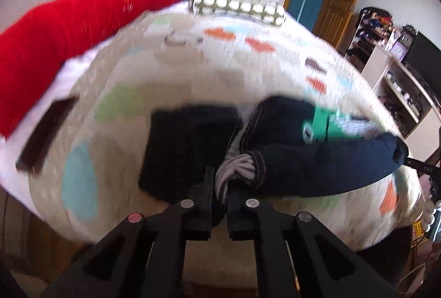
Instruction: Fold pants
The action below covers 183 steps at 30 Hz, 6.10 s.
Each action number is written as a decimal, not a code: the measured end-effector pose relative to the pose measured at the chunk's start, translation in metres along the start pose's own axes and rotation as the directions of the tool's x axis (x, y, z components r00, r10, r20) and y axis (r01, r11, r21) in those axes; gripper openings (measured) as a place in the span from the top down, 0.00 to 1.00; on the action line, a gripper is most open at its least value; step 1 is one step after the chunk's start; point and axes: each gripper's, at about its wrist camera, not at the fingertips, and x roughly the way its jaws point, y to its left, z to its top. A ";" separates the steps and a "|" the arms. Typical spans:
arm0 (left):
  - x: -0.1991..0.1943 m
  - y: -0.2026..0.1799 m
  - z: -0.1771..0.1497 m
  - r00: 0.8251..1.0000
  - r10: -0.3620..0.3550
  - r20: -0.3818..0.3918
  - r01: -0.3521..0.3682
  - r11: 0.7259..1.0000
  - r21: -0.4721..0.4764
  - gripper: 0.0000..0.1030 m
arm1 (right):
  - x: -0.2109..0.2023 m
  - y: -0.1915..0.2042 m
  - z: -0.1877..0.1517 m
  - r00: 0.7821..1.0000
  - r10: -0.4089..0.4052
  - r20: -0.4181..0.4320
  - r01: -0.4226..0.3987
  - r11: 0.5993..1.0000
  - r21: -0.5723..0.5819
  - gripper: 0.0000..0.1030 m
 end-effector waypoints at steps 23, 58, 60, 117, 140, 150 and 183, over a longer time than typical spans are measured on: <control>-0.012 0.008 0.035 0.987 0.101 0.124 -0.097 0.995 -0.040 0.51 | -0.004 0.068 0.022 0.999 -0.003 0.054 0.012 0.984 -0.179 0.88; 0.052 0.000 0.046 0.976 0.216 -0.038 -0.210 0.970 0.124 0.86 | -0.010 -0.040 0.025 0.993 0.018 0.116 -0.041 0.979 0.199 0.58; 0.043 0.001 0.056 0.980 0.197 -0.014 -0.195 0.976 0.095 0.88 | -0.013 -0.039 0.024 0.992 0.018 0.121 -0.041 0.980 0.196 0.58; 0.039 0.083 0.077 0.998 0.062 -0.008 -0.061 0.952 -0.299 0.66 | -0.019 -0.054 0.052 0.967 0.091 0.240 -0.160 0.945 0.286 0.58; 0.053 -0.035 0.106 0.993 -0.110 -0.047 0.110 0.994 0.003 0.56 | -0.012 -0.030 0.033 0.949 0.174 0.264 -0.245 0.931 0.269 0.47; 0.095 -0.223 0.132 0.912 -0.344 -0.225 0.392 0.893 0.220 0.55 | 0.013 -0.032 0.001 0.957 0.193 0.215 -0.253 0.920 0.300 0.46; 0.009 -0.032 0.095 0.989 -0.147 0.035 0.147 0.989 -0.014 0.55 | 0.036 0.168 0.026 0.911 0.413 0.001 -0.401 0.886 -0.232 0.56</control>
